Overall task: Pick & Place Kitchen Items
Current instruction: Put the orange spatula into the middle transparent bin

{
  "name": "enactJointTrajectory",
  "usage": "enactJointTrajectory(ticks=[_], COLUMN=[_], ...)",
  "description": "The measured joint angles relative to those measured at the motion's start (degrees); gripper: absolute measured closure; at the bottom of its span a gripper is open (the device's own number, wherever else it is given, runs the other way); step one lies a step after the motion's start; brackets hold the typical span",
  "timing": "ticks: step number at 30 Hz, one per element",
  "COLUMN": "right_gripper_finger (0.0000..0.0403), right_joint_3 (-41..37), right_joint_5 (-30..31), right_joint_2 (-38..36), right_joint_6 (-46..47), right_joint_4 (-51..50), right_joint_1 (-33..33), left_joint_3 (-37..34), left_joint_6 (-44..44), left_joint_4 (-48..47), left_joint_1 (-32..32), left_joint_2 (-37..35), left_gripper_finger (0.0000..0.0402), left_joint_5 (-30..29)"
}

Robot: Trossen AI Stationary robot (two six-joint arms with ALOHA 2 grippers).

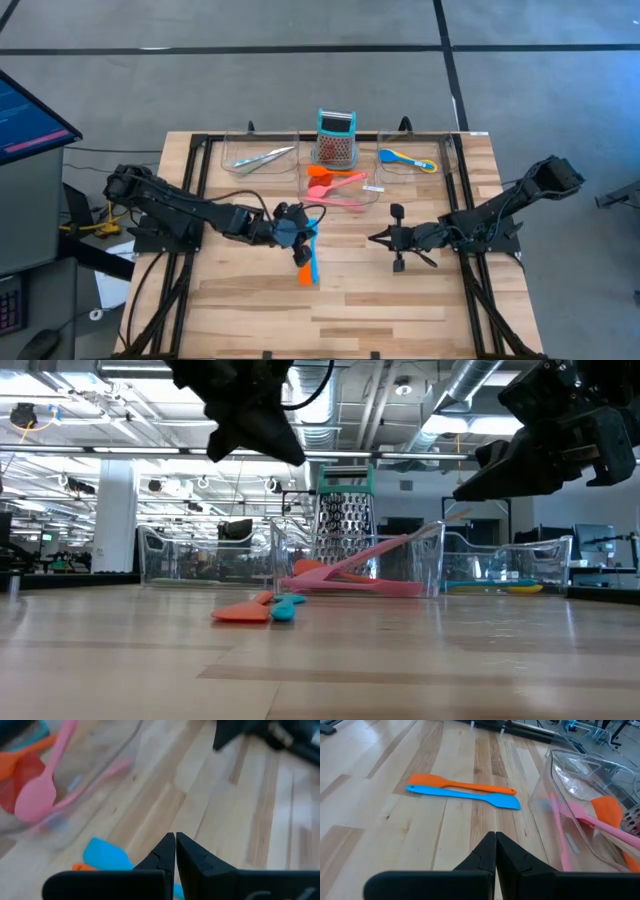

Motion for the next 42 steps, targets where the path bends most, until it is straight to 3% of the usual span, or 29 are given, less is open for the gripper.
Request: enactJointTrajectory(ticks=[6,17,26,36,42], right_gripper_finger=[0.0403,0.0403,0.0403,0.0403,0.0403], right_joint_3=[0.0,0.0,0.0,0.0,0.0], right_joint_5=[0.0,0.2,0.2,0.2,0.2], right_joint_2=[0.0,0.0,0.0,0.0,0.0], right_joint_6=[-4.2,-3.4,-3.3,-2.2,0.5], right_joint_4=[-0.5,-0.6,-2.8,-4.5,-5.5], right_joint_1=[0.0,0.0,0.1,0.0,0.0], left_joint_3=[0.0,-0.4,0.0,8.4,20.1], left_joint_6=[0.3,1.6,-7.7,-6.5,-1.7], left_joint_4=[4.9,5.6,6.5,5.9,-4.4], left_joint_1=[2.0,6.8,7.5,4.9,5.4], left_joint_2=[0.0,-0.1,-0.1,2.7,5.8], left_gripper_finger=[0.0399,0.0399,0.04,0.04,0.04], left_joint_5=[0.0,0.2,-5.4,-8.3,-7.9])
